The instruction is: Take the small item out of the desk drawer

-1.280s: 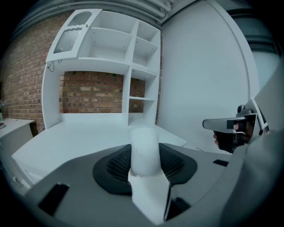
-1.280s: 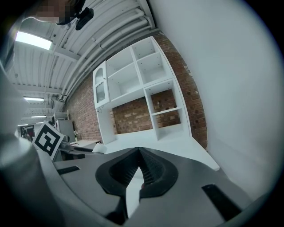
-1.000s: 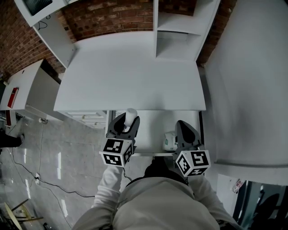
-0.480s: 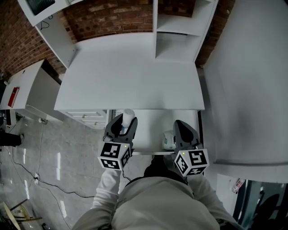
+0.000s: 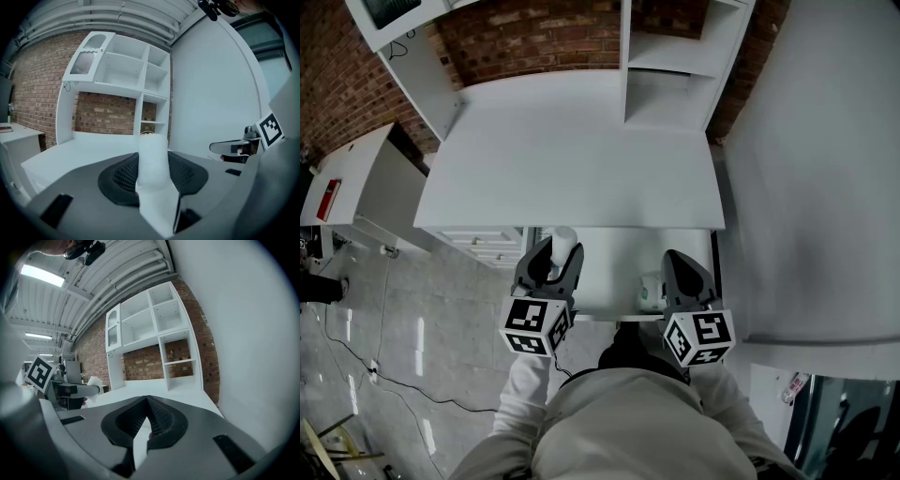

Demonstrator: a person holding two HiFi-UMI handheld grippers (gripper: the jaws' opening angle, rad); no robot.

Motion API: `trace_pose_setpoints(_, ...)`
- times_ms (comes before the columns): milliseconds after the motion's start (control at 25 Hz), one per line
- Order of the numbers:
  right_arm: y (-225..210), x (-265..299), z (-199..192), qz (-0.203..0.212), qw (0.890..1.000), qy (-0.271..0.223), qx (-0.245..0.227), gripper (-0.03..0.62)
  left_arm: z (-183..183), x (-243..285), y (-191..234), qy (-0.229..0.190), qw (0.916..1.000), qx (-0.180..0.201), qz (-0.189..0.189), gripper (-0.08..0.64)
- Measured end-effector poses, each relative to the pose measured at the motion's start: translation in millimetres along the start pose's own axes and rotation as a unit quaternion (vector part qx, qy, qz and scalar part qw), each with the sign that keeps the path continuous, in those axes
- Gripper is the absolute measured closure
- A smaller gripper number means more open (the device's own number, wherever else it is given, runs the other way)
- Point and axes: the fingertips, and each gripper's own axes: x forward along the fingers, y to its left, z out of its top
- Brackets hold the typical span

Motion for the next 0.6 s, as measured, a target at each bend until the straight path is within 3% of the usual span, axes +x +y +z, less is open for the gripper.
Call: trace_pose_setpoints(600, 0.2, -4.3, 4.8, 0.003, 1.000, -0.004, -0.008, 0.565, 7.0, -9.4, 5.1, -0.013, 0.9998, -0.007, 0.016, 0.368)
